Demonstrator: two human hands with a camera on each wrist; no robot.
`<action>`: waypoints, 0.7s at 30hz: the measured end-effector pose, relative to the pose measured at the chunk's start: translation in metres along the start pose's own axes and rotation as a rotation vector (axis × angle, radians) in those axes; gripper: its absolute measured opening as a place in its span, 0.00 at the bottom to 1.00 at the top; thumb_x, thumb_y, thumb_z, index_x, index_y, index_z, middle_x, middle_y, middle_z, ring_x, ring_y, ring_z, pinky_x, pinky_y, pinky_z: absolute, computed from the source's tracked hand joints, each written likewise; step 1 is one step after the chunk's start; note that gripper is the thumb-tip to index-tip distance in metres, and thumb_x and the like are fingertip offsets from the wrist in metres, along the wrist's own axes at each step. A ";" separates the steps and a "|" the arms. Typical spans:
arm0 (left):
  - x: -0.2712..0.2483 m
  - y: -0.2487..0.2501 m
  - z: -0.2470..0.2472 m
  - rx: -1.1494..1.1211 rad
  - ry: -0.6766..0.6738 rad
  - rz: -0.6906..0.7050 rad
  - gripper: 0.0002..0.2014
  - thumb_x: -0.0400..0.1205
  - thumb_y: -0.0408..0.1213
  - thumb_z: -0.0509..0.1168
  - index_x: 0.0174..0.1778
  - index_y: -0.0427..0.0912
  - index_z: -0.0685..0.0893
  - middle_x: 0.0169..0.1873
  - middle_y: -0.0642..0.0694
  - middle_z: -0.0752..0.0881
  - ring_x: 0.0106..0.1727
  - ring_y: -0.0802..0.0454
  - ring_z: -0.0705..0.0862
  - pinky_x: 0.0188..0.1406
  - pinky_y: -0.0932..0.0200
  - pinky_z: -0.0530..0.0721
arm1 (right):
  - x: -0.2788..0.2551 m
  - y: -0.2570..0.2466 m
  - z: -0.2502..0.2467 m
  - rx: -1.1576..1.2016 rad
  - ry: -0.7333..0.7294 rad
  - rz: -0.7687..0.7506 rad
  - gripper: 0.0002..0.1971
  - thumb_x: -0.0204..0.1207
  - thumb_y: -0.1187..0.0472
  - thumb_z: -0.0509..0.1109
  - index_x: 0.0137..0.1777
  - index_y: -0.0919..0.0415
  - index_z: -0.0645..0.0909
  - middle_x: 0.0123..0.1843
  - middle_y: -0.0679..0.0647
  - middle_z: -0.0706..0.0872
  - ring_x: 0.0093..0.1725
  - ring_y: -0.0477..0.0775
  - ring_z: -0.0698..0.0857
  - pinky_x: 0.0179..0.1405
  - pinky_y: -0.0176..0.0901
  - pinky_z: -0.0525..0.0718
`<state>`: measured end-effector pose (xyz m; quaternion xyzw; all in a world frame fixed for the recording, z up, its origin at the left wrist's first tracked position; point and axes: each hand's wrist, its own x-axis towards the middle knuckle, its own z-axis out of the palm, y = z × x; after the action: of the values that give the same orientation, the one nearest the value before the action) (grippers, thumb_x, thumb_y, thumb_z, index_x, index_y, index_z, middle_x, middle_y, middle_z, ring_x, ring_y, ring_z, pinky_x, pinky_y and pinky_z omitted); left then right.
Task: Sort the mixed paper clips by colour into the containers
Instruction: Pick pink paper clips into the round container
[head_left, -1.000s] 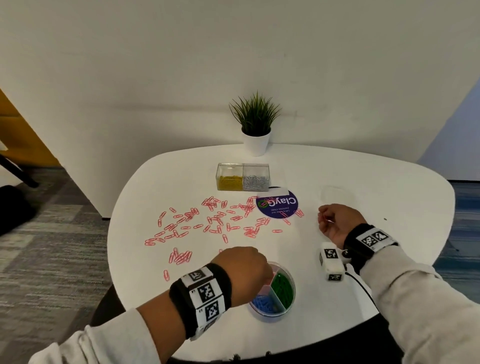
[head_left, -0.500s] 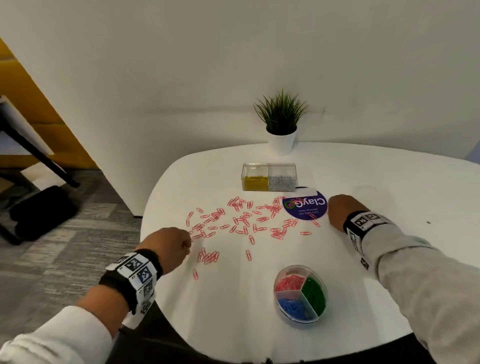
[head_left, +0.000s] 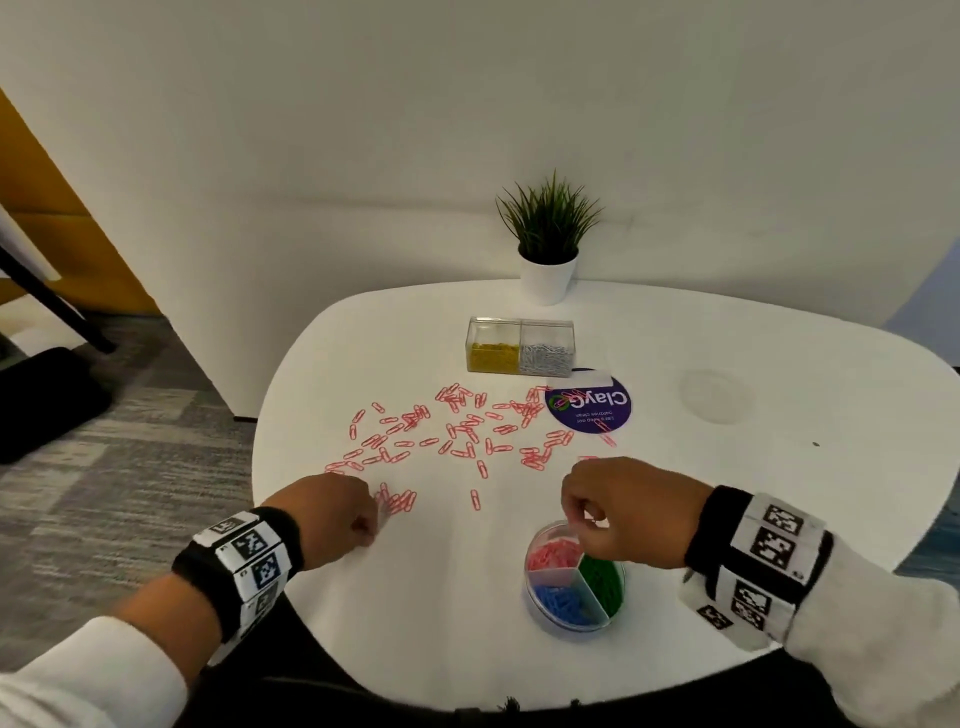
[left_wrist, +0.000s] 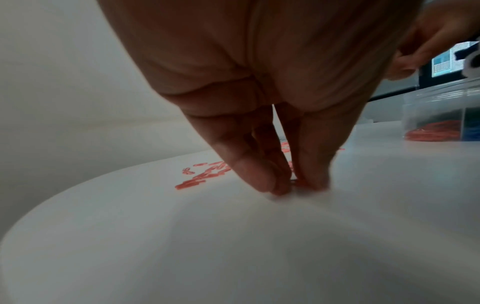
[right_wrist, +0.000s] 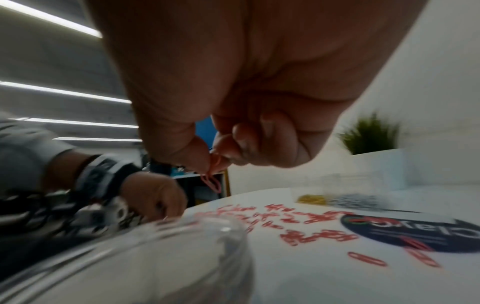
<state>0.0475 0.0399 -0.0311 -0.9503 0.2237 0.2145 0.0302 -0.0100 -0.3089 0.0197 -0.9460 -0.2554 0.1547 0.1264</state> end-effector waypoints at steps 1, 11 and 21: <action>0.000 0.000 0.001 0.014 0.005 0.006 0.08 0.82 0.49 0.64 0.52 0.59 0.88 0.49 0.60 0.82 0.53 0.59 0.81 0.55 0.64 0.77 | 0.000 -0.005 0.008 -0.045 -0.015 -0.025 0.05 0.81 0.52 0.64 0.48 0.50 0.79 0.45 0.42 0.78 0.42 0.44 0.76 0.41 0.31 0.72; -0.002 0.019 -0.005 -0.059 0.109 0.099 0.06 0.83 0.47 0.61 0.44 0.52 0.79 0.41 0.57 0.81 0.44 0.57 0.80 0.48 0.59 0.81 | -0.002 -0.001 0.027 -0.013 0.017 -0.033 0.14 0.85 0.55 0.63 0.67 0.43 0.81 0.64 0.39 0.85 0.61 0.43 0.82 0.65 0.40 0.78; 0.005 0.149 -0.035 -0.348 0.316 0.504 0.07 0.84 0.46 0.65 0.53 0.52 0.85 0.45 0.56 0.86 0.44 0.58 0.82 0.47 0.58 0.82 | 0.040 0.081 0.014 0.061 0.168 0.419 0.10 0.84 0.59 0.64 0.60 0.50 0.84 0.61 0.48 0.86 0.59 0.51 0.83 0.55 0.36 0.75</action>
<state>0.0003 -0.1017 0.0046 -0.8776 0.4133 0.1002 -0.2212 0.0537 -0.3536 -0.0277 -0.9836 -0.0374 0.1061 0.1410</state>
